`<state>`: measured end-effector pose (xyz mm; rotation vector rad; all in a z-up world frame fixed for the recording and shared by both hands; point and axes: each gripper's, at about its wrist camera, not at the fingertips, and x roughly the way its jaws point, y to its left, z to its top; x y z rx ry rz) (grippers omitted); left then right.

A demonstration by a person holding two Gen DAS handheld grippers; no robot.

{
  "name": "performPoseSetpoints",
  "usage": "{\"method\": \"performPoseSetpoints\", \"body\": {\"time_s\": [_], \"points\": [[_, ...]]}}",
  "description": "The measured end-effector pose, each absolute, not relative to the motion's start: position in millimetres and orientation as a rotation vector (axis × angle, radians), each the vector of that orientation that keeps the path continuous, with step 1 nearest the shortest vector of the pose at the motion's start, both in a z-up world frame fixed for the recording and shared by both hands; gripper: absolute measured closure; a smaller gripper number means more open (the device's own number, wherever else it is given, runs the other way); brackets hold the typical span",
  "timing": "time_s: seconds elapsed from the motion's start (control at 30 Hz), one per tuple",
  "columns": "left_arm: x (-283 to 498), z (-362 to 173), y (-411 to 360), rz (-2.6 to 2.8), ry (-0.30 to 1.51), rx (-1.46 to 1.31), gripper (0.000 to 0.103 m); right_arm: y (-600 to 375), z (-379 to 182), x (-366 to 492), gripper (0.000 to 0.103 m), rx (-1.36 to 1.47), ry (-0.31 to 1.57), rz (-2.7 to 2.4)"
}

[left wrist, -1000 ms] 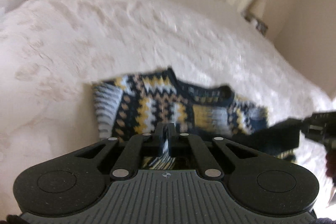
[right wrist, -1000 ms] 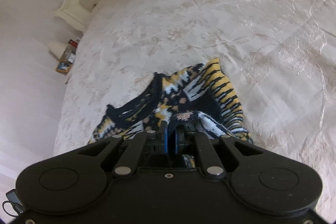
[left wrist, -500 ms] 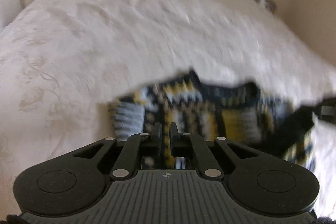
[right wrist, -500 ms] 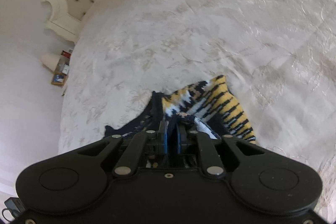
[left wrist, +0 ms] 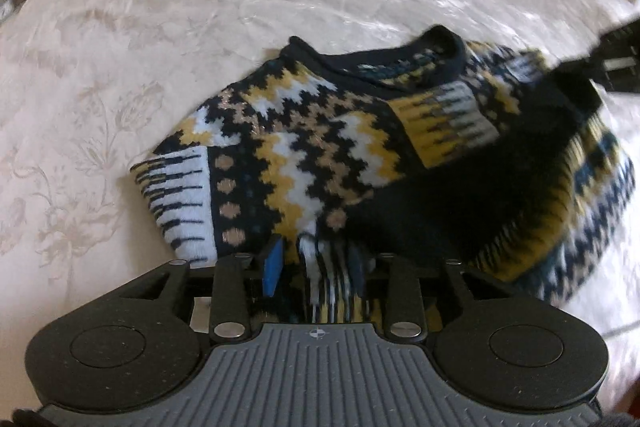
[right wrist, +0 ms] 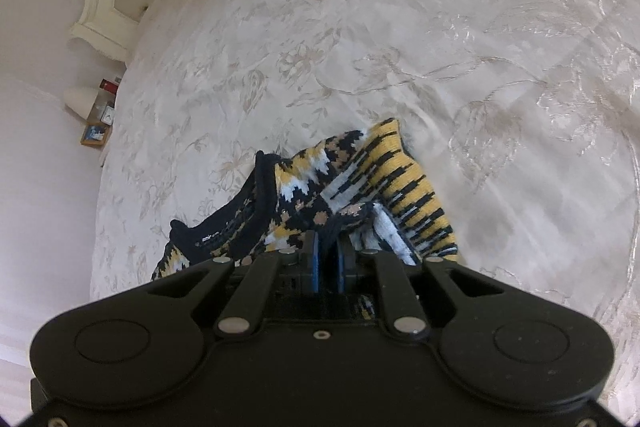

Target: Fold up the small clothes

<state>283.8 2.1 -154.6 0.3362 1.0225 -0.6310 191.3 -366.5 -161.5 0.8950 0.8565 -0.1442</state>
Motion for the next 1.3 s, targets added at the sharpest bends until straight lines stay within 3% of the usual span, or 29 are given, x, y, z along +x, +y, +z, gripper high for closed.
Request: {"method": "performPoseSetpoints", "body": {"time_s": [0.1,0.2,0.57,0.8,1.0,1.07,1.1,1.13,1.3], "points": [[295.2,-158.8,2.5,-0.635,1.064,0.241,0.072,-363.6,-163.1,193.5,0.083,0.888,0.862,-0.138],[297.4,-162.6,10.3,-0.614,1.113,0.074,0.098,-361.7,-165.0,191.4,0.083,0.894,0.864,-0.136],[278.7,-95.3,34.2,-0.498,0.921,-0.139,0.099,-360.3,-132.9,167.1,0.087,0.945,0.76,-0.091],[345.2,-131.5,13.5,-0.419,1.011,-0.116,0.099,-375.1,-144.2,218.2,0.082,0.935,0.754,-0.134],[342.9,-151.2,17.9,-0.384,1.071,-0.124,0.099,-357.5,-134.9,230.5,0.081,0.658,0.879,-0.053],[338.5,-152.3,21.3,-0.382,1.075,-0.122,0.099,-355.7,-136.6,221.7,0.067,0.666,0.918,-0.029],[337.0,-151.4,23.7,-0.382,1.075,-0.121,0.099,-354.2,-138.2,216.8,0.047,0.654,0.939,-0.036],[335.7,-151.3,24.8,-0.384,1.073,-0.121,0.098,-352.9,-140.4,212.4,0.036,0.644,0.956,-0.041],[336.6,-148.8,21.0,-0.379,1.064,-0.119,0.099,-351.2,-153.8,201.2,0.038,0.716,0.972,-0.019]]}}
